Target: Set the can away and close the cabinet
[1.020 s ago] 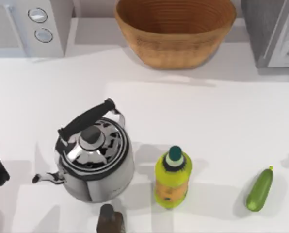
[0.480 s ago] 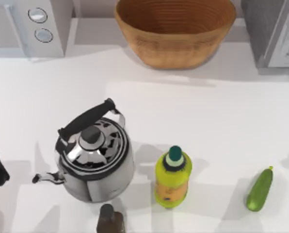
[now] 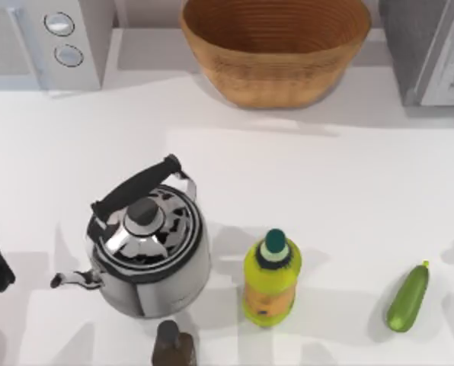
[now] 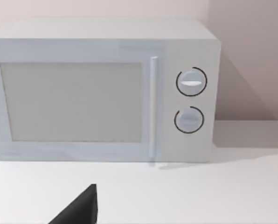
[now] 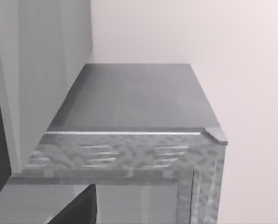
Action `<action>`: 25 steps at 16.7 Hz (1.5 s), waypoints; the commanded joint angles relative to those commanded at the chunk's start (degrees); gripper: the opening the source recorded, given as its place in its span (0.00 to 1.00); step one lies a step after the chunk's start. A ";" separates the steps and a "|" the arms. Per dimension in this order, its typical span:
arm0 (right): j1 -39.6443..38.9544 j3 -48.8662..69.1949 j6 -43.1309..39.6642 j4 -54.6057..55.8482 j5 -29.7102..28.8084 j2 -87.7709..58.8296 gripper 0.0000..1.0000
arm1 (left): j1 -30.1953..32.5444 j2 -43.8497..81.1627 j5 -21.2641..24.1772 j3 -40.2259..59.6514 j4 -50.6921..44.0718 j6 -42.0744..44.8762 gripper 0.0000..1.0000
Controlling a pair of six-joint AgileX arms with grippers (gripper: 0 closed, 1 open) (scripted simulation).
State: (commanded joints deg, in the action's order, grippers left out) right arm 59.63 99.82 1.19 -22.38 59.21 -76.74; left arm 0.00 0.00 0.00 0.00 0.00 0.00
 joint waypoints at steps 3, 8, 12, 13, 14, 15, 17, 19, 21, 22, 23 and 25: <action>0.00 0.00 0.00 0.00 0.00 0.00 1.00 | 0.00 0.00 0.00 0.00 0.00 0.00 1.00; -3.39 0.60 0.70 0.27 -3.41 0.10 1.00 | 0.00 0.00 0.00 0.00 0.00 0.00 1.00; -16.30 2.10 2.53 0.03 -14.66 -0.09 1.00 | 0.00 0.00 0.00 0.00 0.00 0.00 1.00; -20.72 2.46 3.01 -0.10 -18.40 -0.20 1.00 | 0.00 0.00 0.00 0.00 0.00 0.00 1.00; -25.47 2.76 3.46 -0.24 -22.40 -0.28 1.00 | 0.00 0.00 0.00 0.00 0.00 0.00 1.00; -30.47 2.98 3.86 -0.40 -26.64 -0.32 1.00 | 0.00 0.00 0.00 0.00 0.00 0.00 1.00; -40.84 3.18 4.47 -0.80 -35.70 -0.29 1.00 | 0.00 0.00 0.00 0.00 0.00 0.00 1.00; -50.97 2.98 4.75 -1.29 -45.16 -0.13 1.00 | 0.00 0.00 0.00 0.00 0.00 0.00 1.00; -60.00 2.40 4.60 -1.79 -54.51 0.17 1.00 | 0.00 0.00 0.00 0.00 0.00 0.00 1.00; -63.95 2.01 4.34 -2.02 -58.97 0.37 1.00 | 0.00 0.00 0.00 0.00 0.00 0.00 1.00; -67.55 1.56 3.97 -2.23 -63.22 0.59 1.00 | 0.00 0.00 0.00 0.00 0.00 0.00 1.00; -73.89 0.55 2.95 -2.55 -70.94 1.18 1.00 | 0.00 0.00 0.00 0.00 0.00 0.00 1.00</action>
State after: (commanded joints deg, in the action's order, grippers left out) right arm -14.26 100.37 4.14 -24.93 -11.73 -75.56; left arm 0.00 0.00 0.00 0.00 0.00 0.00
